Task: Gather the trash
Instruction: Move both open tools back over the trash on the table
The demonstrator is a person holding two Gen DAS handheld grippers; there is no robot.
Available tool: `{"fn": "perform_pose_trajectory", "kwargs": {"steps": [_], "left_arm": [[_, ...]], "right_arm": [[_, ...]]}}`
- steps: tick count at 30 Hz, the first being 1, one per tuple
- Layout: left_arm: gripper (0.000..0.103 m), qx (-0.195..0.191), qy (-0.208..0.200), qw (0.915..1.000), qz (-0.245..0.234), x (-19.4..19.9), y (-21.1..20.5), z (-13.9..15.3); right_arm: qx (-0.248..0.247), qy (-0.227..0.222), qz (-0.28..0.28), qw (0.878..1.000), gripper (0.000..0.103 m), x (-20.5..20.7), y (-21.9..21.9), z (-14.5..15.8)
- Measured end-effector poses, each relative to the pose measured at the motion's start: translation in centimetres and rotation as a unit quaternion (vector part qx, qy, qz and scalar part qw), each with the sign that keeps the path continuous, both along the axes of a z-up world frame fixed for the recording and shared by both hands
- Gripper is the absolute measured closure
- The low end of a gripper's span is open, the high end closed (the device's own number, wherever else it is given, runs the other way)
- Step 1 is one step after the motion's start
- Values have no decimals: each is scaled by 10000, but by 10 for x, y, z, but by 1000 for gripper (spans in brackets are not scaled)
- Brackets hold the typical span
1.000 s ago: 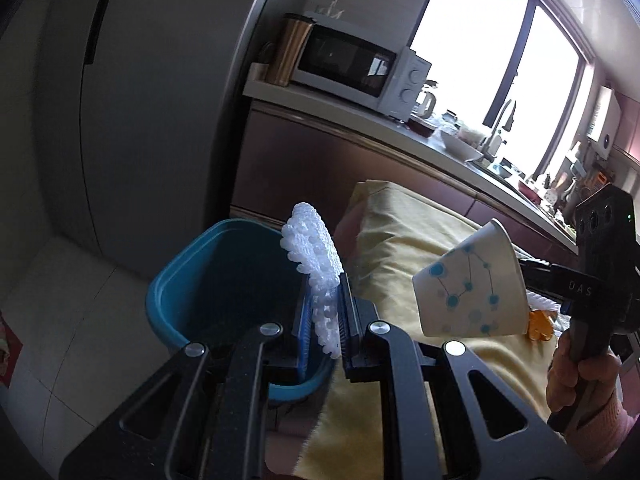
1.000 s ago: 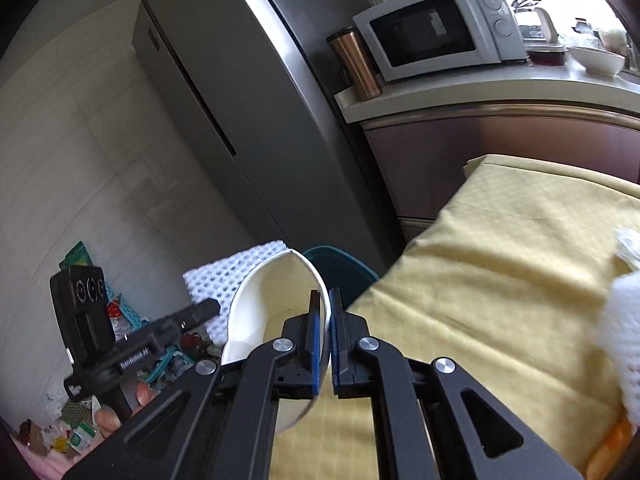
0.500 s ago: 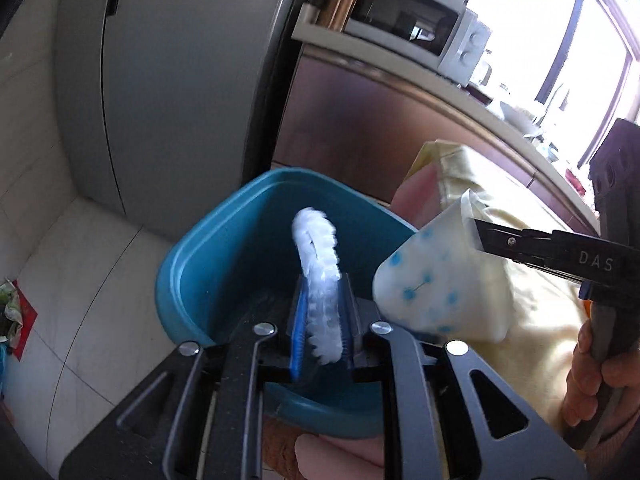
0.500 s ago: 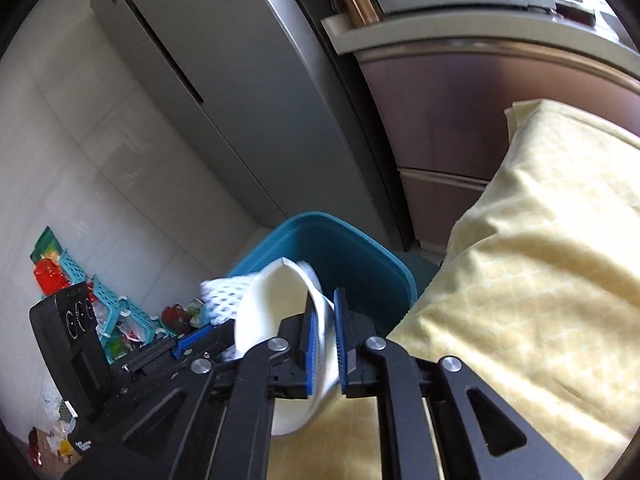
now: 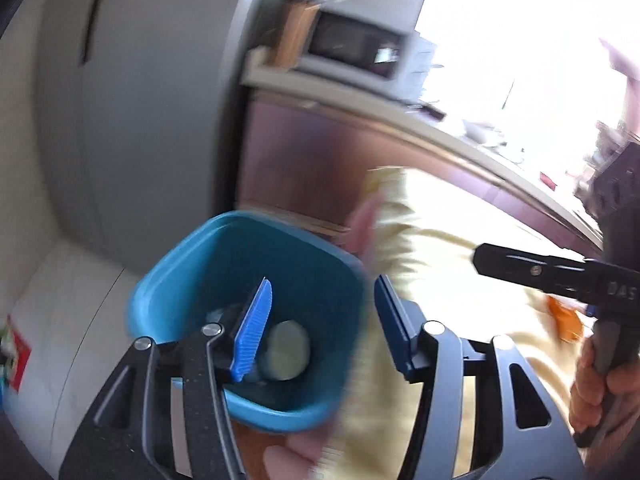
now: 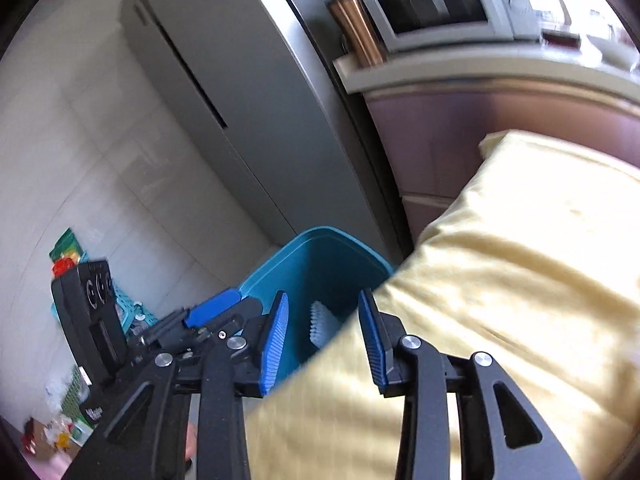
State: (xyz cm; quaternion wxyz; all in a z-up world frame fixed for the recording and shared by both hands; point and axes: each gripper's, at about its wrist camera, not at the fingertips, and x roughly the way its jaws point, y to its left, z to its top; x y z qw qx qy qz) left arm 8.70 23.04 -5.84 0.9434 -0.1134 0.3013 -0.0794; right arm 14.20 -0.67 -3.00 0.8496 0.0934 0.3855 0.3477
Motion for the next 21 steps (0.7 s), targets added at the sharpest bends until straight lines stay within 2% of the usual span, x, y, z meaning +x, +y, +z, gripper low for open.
{"fn": "perform_pose_trajectory", "kwargs": {"steps": [5,12,18,20,21], "left_arm": [[42,76,-377,9940,-1020,-23,-64,23],[40,38,-411,9739,-2234,-41,-151,29],[37,-115,-146,9452,-3259,-60,-218,18],[31,-186,19,9307,-3654,-67,-239,13],[28,-205,60,9261,-3766,-71,-247,8]], "right_arm": [[-80,-451,-480,9978,64,-48,-69,20],[-265,-556,-1706,9834,61,-110,-171,19],[-343,-255,-2815,9586,61,-135,-249,-7],[-311,-131,-3081,9508,61,-141,-270,-16],[-324,-96,-3173,9477,61,-142,-278,-21]]}}
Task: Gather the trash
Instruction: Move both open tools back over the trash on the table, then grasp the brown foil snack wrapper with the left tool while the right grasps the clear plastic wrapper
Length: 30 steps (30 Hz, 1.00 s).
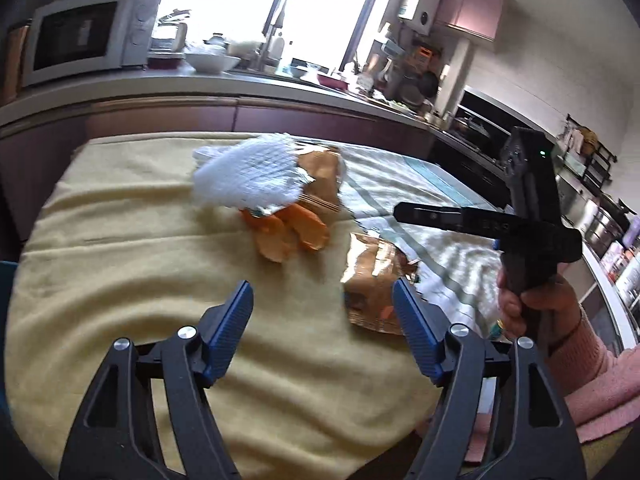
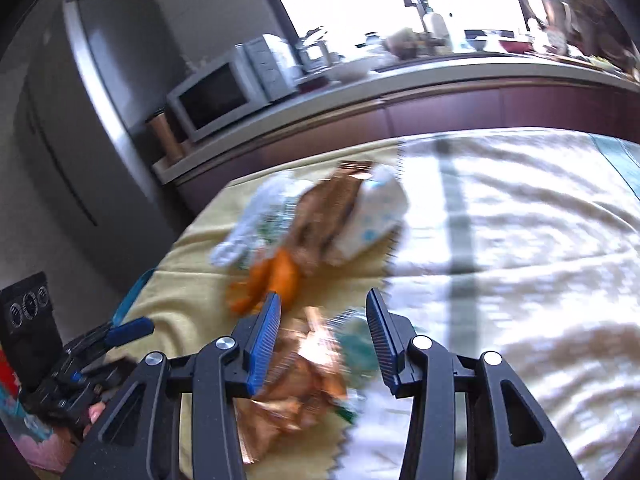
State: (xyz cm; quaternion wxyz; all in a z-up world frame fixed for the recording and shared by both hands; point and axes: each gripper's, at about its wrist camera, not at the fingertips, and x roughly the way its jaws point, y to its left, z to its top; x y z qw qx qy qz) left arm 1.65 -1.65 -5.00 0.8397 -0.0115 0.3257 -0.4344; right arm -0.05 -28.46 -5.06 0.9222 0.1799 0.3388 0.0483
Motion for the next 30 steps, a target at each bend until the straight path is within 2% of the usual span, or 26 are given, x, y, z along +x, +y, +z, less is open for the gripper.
{"fn": "perform_pose_trajectory", "kwargs": {"steps": [3,5,10,13,16,17,19,20,21,22,24,30], "left_arm": [[22,39,1,9994,-352,-8,-27,-4],[21,162,13,9991,-391,-9,-41,-8],[22,310,459,9973,-486,4,-62,-23],[28,443,667,9955,-499,9,-73,-33],[41,486,817,9940,-542,11,-78,-40],[45,499,794,9942,-532,11,-79,-40],[46,477,813,9942,-523,12,-79,-41],[49,444,826,9942,-529,13,-79,-41],[55,436,816,9944,-516,12,-78,-40],[55,452,803,9945,-506,12,-75,-39],[56,435,777,9949,-482,11,-72,-39],[57,348,690,9963,-382,9,-61,-34]], "right_arm": [[143,102,-190,9997,60,-6,-22,-14],[255,180,-238,9992,59,-6,-35,-24],[494,319,-160,9981,55,1,-41,-40],[546,375,-53,9978,55,3,-38,-45],[582,398,23,9975,55,5,-35,-47],[594,393,37,9975,57,6,-34,-47],[641,389,59,9972,65,6,-33,-47],[668,395,77,9970,72,6,-33,-46],[696,395,86,9968,76,6,-33,-46],[719,391,85,9966,77,6,-34,-47],[738,387,104,9965,87,5,-34,-46],[662,250,136,9974,92,0,-31,-42]]}}
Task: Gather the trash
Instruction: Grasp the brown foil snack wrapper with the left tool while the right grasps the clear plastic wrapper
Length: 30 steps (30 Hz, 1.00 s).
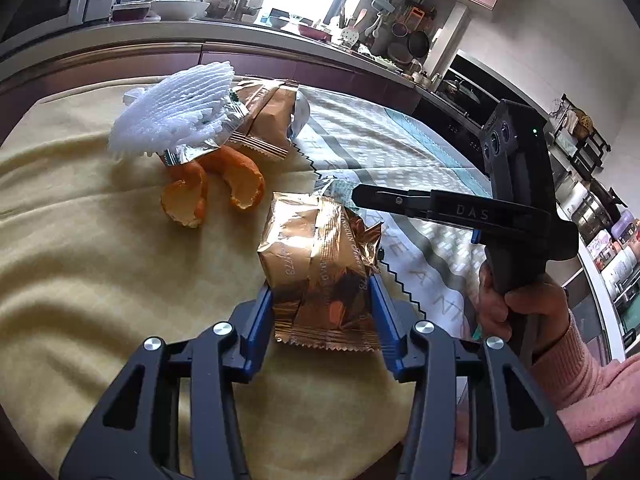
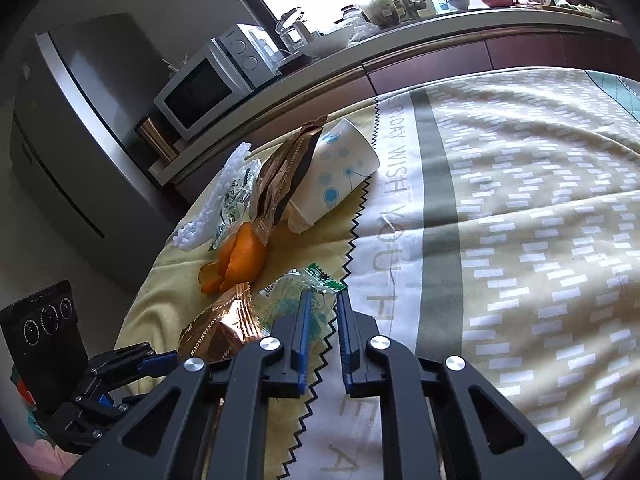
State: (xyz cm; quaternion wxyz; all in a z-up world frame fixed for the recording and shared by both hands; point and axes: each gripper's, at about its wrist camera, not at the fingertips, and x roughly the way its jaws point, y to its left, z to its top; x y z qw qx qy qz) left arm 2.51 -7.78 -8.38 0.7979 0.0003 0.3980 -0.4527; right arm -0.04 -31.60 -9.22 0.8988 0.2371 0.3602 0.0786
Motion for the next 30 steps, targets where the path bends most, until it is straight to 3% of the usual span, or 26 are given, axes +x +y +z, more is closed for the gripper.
{"fn": "perform_pose_trajectory", "kwargs": {"steps": [7,17,30], "left_arm": [[58,-145,-132,9998,75,-7,20,12],[58,-69,-493,9978,432,-18,57,27],[58,-145,-806,9894,1197,-15,122,50]], "right_arm": [[-143,-224,-68,9996,92,-8,2,16],[-266,-495,29,9984,92,-10,14,37],[-247,-926,708,9929,92,3,67,66]]}}
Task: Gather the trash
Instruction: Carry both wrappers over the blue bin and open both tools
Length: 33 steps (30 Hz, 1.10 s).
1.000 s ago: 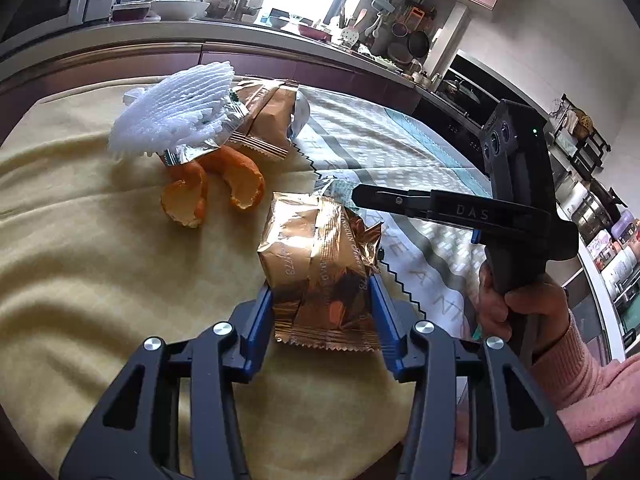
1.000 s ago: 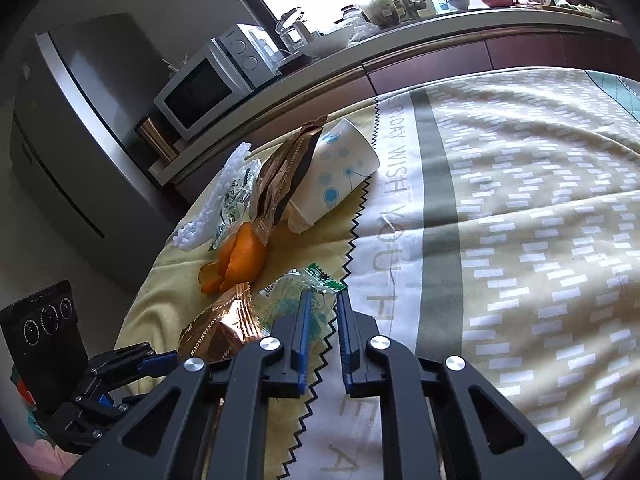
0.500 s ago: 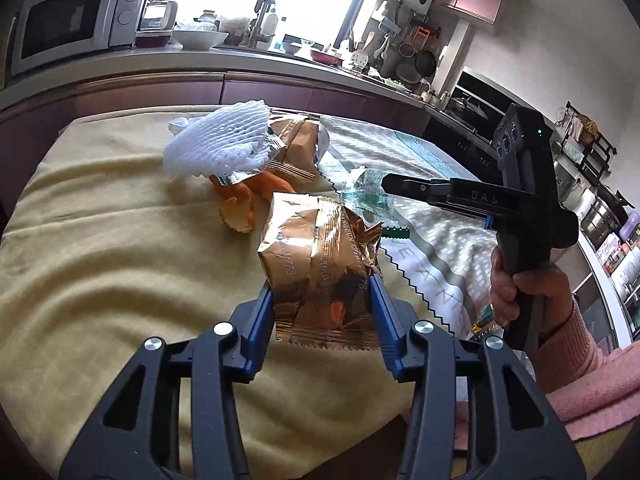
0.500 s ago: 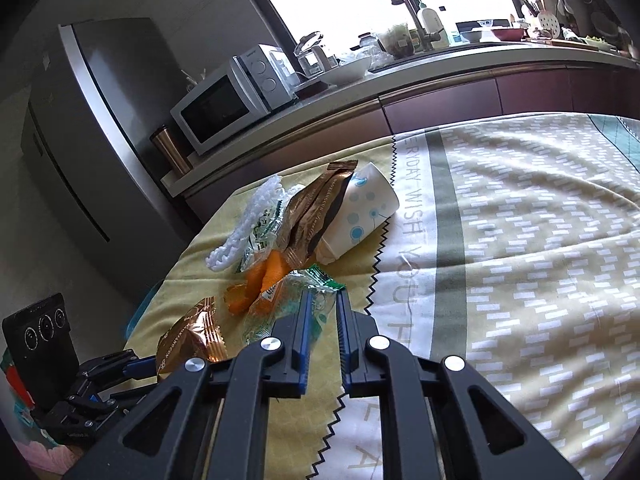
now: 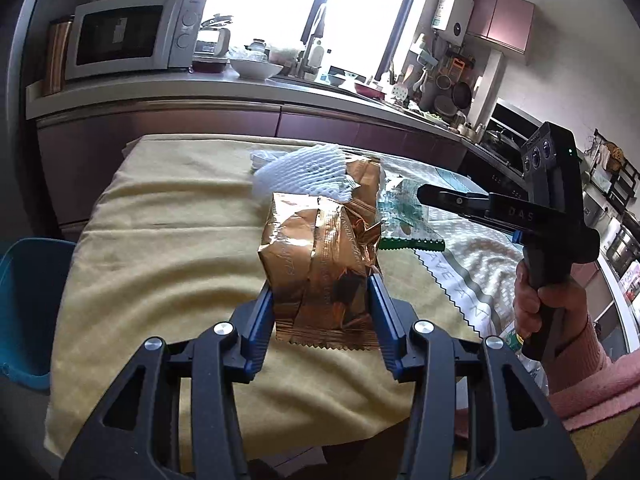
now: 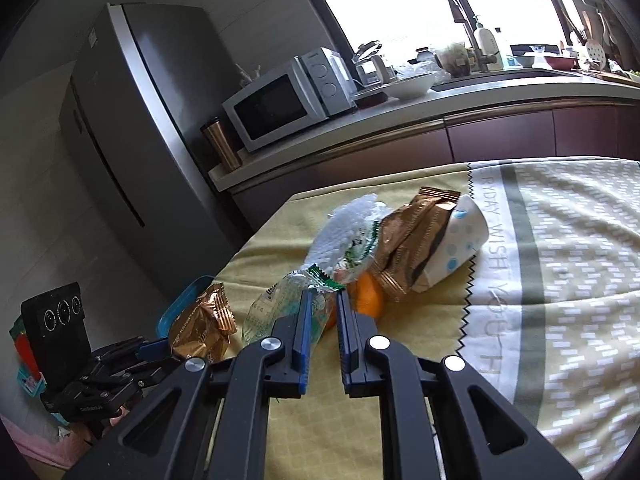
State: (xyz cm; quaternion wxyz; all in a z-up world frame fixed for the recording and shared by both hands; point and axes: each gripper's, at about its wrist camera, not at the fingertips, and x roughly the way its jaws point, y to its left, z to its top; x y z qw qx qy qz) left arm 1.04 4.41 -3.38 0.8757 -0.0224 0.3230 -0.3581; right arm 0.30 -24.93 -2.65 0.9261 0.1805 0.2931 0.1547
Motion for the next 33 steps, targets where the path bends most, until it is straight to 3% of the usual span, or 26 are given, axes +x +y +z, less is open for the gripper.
{"fn": "perform_pose_trajectory", "kwargs": {"steps": [16,33], "left_arm": [[58,-57,-113,9936,1126,6,82,11],[58,50,9,9695,2449,37,175,2]], "right_arm": [[59,-15,996,9950,92,45,82,8],[-101,64,2005,9796,92,109,178,10]]}}
